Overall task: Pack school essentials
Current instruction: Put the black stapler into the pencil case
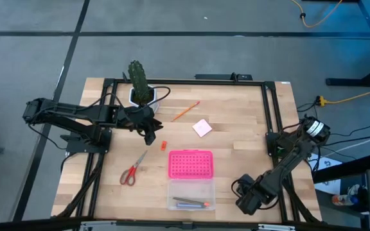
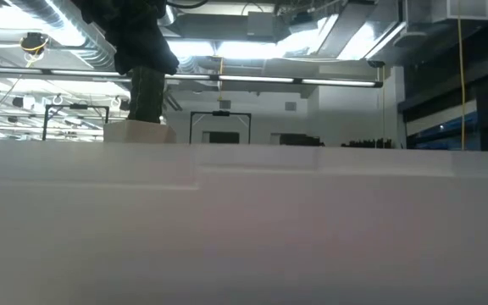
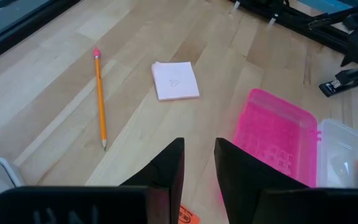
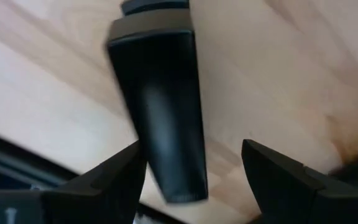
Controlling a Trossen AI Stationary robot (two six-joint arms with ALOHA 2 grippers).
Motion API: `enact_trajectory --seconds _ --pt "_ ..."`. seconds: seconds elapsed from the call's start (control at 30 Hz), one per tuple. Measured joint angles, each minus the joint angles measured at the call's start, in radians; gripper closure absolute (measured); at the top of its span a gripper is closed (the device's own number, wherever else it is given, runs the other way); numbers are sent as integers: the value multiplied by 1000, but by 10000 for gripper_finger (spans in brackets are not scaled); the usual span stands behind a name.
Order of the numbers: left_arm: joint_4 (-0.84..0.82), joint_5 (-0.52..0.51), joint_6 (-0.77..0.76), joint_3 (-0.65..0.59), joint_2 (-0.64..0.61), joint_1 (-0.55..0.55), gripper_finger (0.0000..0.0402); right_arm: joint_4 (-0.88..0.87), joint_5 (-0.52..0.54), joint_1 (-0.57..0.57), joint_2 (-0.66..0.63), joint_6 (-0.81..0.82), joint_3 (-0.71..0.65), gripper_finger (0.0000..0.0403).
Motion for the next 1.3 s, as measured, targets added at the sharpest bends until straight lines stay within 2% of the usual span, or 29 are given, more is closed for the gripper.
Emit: enact_trajectory --seconds 0.17,0.3,0.4,0.57,0.67,0.77,0.83,1.03,1.13,1.3 --pt "0 0 0 0 0 0 318 202 -8 -10 1 14 -105 140" --pt "0 0 0 0 0 0 318 225 -25 -22 -3 31 -132 149" --pt "0 0 0 0 0 0 318 200 -28 -33 -1 31 -126 179" --pt "0 0 0 0 0 0 318 197 -40 -40 -1 71 -124 269" --pt "0 0 0 0 0 0 318 222 -38 -41 0 84 -115 271" --pt "0 0 0 0 0 0 318 218 2 -51 0 79 -69 277" --pt "0 0 0 0 0 0 318 190 73 -57 -12 78 -26 291" --pt "0 0 0 0 0 0 318 -37 254 -80 -66 75 153 290" --pt "0 0 0 0 0 0 318 -98 298 -104 -69 13 237 290" --pt "0 0 0 0 0 0 318 -59 351 -177 -65 -132 300 290"
